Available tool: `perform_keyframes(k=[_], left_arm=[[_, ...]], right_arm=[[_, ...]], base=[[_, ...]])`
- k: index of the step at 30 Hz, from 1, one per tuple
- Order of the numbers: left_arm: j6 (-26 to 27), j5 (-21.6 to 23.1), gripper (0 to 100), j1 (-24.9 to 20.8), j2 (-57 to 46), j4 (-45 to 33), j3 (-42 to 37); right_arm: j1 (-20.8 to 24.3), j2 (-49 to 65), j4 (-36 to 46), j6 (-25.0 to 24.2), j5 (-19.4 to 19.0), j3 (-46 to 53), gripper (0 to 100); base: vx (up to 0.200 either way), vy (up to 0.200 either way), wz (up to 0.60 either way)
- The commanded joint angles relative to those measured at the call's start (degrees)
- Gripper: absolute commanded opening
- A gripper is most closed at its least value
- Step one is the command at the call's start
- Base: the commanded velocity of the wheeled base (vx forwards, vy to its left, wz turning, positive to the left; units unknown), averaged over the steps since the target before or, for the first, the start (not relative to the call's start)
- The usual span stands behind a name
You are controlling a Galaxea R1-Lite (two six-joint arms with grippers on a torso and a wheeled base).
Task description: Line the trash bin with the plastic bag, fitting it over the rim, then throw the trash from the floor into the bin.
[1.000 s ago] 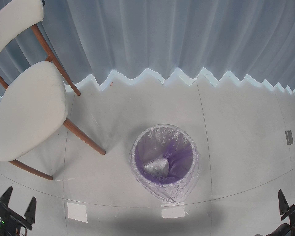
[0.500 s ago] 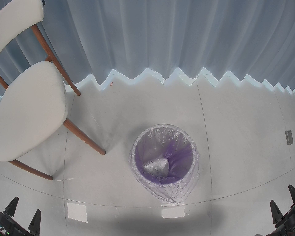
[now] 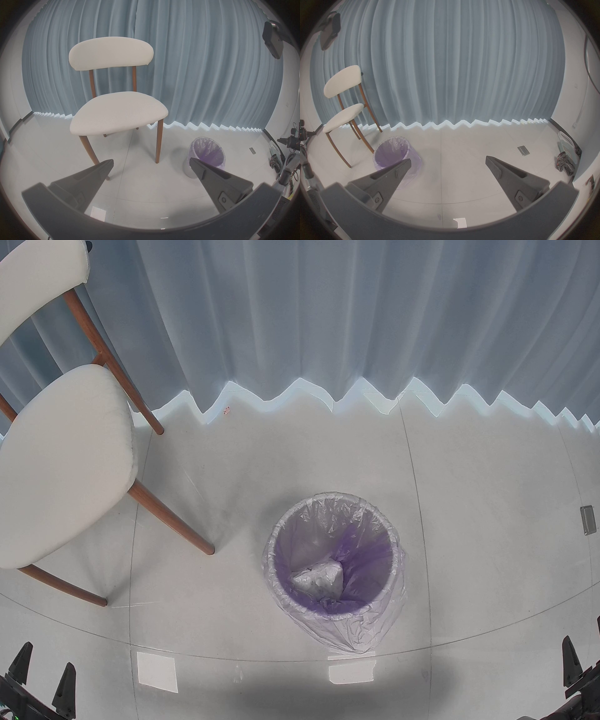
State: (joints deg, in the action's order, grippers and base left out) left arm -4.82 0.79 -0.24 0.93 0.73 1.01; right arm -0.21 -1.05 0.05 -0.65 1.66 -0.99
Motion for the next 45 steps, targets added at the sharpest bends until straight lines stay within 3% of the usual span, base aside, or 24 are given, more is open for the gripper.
perform_keyframes(k=[1, 13, 19, 35, 38, 39, 42, 45], left_arm=[[0.1, 0.1, 100, 0.1, -0.9, -0.1, -0.4], [-0.1, -0.1, 100, 0.1, -0.8, 0.2, -0.5], [6.5, 3.6, 100, 0.1, -0.9, 0.8, -0.7], [6.5, 3.5, 100, 0.1, -0.8, 0.6, -0.7], [6.3, 2.6, 100, 0.1, -0.8, 0.5, -0.7], [3.8, -1.6, 100, 0.2, -0.8, -1.1, -0.7], [2.8, -1.8, 100, 0.1, -0.8, -1.0, -0.8], [5.8, -0.7, 100, 0.0, -0.8, -1.3, -0.8]], right_arm=[[-0.1, 1.0, 0.0, 0.4, -1.0, 1.0, 100], [-0.1, 1.0, 0.0, 0.5, -1.0, 1.0, 100], [-0.1, 1.0, 0.0, 0.5, -1.0, 1.0, 100], [-0.1, 1.0, 0.0, 0.5, -0.9, 1.0, 100], [-0.1, 1.0, 0.0, 0.6, -0.7, 1.0, 100], [-0.1, 1.0, 0.0, 0.6, -0.7, 1.0, 100], [-0.1, 1.0, 0.0, 0.6, -0.7, 1.0, 100], [-0.1, 1.0, 0.0, 0.6, -0.7, 1.0, 100]], base=[[0.000, 0.000, 0.00], [0.000, 0.000, 0.00], [0.000, 0.000, 0.00], [0.000, 0.000, 0.00], [0.000, 0.000, 0.00], [0.000, 0.000, 0.00], [0.000, 0.000, 0.00], [0.000, 0.000, 0.00]])
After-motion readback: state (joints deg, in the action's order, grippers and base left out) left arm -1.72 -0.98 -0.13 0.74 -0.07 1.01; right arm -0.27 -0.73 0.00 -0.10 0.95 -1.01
